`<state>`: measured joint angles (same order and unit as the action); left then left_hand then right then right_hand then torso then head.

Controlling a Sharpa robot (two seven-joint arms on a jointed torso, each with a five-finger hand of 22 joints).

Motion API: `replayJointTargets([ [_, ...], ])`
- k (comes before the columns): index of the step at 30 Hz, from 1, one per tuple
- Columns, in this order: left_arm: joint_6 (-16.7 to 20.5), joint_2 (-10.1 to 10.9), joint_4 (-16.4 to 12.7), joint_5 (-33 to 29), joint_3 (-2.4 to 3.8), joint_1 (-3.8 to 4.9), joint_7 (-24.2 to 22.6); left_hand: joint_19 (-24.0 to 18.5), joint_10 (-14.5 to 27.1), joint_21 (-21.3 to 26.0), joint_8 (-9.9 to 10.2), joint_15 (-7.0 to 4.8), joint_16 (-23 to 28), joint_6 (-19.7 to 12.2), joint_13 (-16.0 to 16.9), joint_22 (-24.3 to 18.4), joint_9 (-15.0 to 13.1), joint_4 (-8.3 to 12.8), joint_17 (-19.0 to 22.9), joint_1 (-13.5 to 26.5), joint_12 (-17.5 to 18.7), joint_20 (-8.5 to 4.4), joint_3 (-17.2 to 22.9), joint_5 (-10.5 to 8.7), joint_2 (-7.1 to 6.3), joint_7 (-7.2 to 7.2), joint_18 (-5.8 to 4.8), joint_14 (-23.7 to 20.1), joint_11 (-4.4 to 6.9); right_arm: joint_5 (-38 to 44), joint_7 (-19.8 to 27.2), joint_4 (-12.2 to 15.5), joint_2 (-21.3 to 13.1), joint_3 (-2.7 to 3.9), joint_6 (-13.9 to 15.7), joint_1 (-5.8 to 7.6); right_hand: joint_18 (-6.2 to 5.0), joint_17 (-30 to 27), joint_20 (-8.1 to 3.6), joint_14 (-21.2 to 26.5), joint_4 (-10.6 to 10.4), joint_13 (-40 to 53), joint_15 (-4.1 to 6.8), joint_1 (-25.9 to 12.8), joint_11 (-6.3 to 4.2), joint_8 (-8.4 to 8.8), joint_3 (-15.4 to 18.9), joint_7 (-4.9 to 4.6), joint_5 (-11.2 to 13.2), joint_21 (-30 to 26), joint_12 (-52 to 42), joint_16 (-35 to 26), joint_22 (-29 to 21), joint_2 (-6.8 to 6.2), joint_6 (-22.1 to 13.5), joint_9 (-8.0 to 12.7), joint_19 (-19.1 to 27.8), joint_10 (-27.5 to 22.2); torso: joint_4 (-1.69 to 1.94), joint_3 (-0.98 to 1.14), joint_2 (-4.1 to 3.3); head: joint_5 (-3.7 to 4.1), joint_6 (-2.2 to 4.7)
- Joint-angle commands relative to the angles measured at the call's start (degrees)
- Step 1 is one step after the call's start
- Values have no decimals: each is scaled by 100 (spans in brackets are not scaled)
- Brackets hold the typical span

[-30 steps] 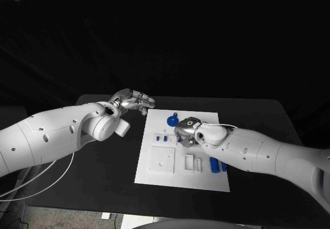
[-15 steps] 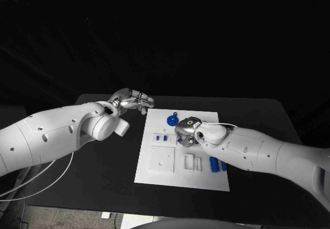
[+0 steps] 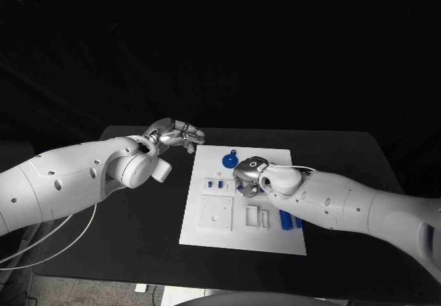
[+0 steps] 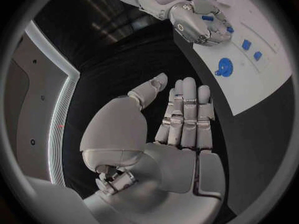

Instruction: Assemble the parts on the task board

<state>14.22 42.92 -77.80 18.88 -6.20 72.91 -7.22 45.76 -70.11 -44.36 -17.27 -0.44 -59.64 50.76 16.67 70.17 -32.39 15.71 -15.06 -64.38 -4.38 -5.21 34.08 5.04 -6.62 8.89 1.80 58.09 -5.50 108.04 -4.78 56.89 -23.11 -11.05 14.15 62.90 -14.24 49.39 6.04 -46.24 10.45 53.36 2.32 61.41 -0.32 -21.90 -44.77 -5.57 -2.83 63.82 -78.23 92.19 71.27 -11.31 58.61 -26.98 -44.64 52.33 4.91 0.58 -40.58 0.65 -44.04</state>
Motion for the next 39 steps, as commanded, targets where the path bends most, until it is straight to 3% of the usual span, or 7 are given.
replayJointTargets([
  [1,-20,8,-15,34,4,7,-33,-3,35,39,30,21,29,-54,6,7,-8,-19,-7,-25,17,-66,17,-14,20,1,63,15,-20,137,-182,-7,-57,-32,-88,-49,-76,-10,-19,-44,-45,-8,1,20,-13,28,-110,9,-6,22,-3,17,-10,-6,62,-9,-21,38,0,-3,3,4,-2],
  [14,-20,23,-11,35,3,7,-29,6,34,38,34,17,20,-65,9,14,-8,-22,-21,-22,15,-67,12,-19,17,7,64,32,-19,123,-371,379,-259,-21,395,46,-76,-17,-42,-146,-151,-31,12,-122,-47,32,-314,41,-49,65,6,23,-25,-139,171,-22,-121,156,-8,-5,3,22,18],
  [19,-22,27,-5,46,3,7,35,29,35,30,38,9,-9,-74,13,29,-8,-31,-51,-10,15,-74,-3,-27,6,11,67,69,-15,80,-425,600,-367,12,548,96,-76,-19,-53,-176,-180,-36,19,-152,-53,33,-349,46,-59,73,9,21,-32,-181,197,-25,-150,187,2,0,5,39,34],
  [24,-51,30,8,87,2,7,278,126,3,-6,44,-28,-98,-87,29,66,-7,-94,-134,75,-1,-108,-62,-48,-30,16,90,172,12,13,-516,849,-517,143,687,121,-76,-22,-63,-202,-209,-41,26,-178,-57,37,-373,49,-67,79,15,16,-39,-231,214,-27,-174,213,0,3,6,48,42],
  [33,-298,-8,36,407,-1,7,1193,526,-81,-194,34,-143,-479,-42,49,177,3,-327,-399,383,-4,-232,-262,-157,-144,-7,194,532,104,-152,-713,1365,-852,345,809,166,-76,-27,-79,-227,-218,-47,36,-159,-62,46,-411,52,-55,81,27,4,-49,-295,227,-28,-196,236,-19,4,23,63,105],
  [39,-14,-164,126,273,-12,6,1518,634,24,-205,152,-141,-531,-228,2,186,85,-367,-450,562,69,-245,-458,-191,-201,67,252,626,92,-515,-836,1639,-990,537,815,178,-76,-29,-85,-236,-235,-50,41,-150,-62,50,-429,52,-39,81,32,-2,-54,-313,232,-29,-205,243,-55,23,75,49,135],
])
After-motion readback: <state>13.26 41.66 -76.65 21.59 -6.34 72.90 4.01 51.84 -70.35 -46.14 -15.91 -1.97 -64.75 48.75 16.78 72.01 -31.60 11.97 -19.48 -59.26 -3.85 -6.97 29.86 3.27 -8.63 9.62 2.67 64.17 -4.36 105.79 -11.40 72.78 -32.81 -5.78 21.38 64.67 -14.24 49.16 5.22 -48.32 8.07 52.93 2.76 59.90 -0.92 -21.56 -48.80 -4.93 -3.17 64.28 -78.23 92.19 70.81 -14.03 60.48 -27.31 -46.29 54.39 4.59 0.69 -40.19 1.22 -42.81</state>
